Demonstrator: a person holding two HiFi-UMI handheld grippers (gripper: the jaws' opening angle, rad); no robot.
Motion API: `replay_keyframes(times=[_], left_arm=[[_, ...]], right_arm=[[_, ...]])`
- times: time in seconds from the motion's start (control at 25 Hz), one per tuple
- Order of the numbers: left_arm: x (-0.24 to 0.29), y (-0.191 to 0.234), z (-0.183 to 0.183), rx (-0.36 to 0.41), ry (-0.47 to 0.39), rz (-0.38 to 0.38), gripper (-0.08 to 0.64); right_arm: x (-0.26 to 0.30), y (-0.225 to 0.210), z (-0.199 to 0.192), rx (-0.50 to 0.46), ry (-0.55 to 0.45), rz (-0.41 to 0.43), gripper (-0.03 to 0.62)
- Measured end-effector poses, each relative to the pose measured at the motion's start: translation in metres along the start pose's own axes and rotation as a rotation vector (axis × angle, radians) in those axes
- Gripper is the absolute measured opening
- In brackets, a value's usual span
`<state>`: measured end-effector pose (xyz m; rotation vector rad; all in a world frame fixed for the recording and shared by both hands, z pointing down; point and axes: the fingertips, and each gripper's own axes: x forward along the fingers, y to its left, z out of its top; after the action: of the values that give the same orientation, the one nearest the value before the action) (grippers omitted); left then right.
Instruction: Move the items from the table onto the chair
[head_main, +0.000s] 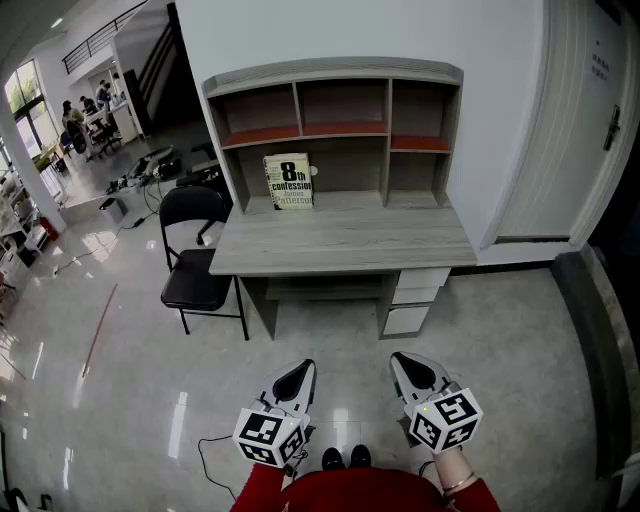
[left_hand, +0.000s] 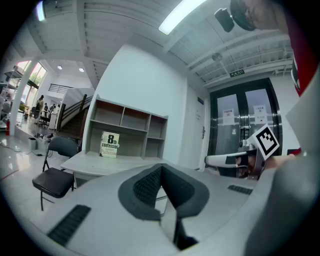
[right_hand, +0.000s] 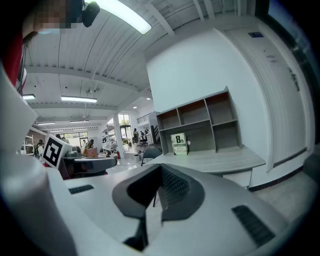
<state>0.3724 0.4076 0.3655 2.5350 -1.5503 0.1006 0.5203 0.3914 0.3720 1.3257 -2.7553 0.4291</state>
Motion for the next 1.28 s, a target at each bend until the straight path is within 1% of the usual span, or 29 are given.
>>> replay_keyframes(times=[0.24, 0.56, 0.68, 0.84, 1.08, 1.28], left_arm=[[-0.007, 0.003, -0.003, -0.003, 0.010, 0.009, 0.008], [-0.006, 0.003, -0.004, -0.019, 0.004, 0.013, 0.008], [-0.005, 0.005, -0.005, -0.024, 0.004, 0.018, 0.008], [-0.001, 0.009, -0.007, -0.037, 0.013, 0.029, 0.008], [0.011, 0.020, -0.006, -0.044, 0.022, 0.062, 0.008], [0.026, 0.040, 0.000, -0.041, 0.012, 0.109, 0.009]], right_arm=[[-0.009, -0.008, 0.000, -0.002, 0.002, -0.021, 0.012], [-0.007, 0.000, -0.005, -0.010, 0.010, 0.010, 0.012], [-0.005, -0.002, -0.005, 0.009, 0.006, 0.023, 0.014], [0.000, -0.010, -0.010, 0.028, 0.029, 0.028, 0.014], [0.016, -0.023, -0.010, 0.040, 0.054, 0.036, 0.014], [0.043, -0.033, -0.002, 0.019, 0.064, 0.061, 0.014]])
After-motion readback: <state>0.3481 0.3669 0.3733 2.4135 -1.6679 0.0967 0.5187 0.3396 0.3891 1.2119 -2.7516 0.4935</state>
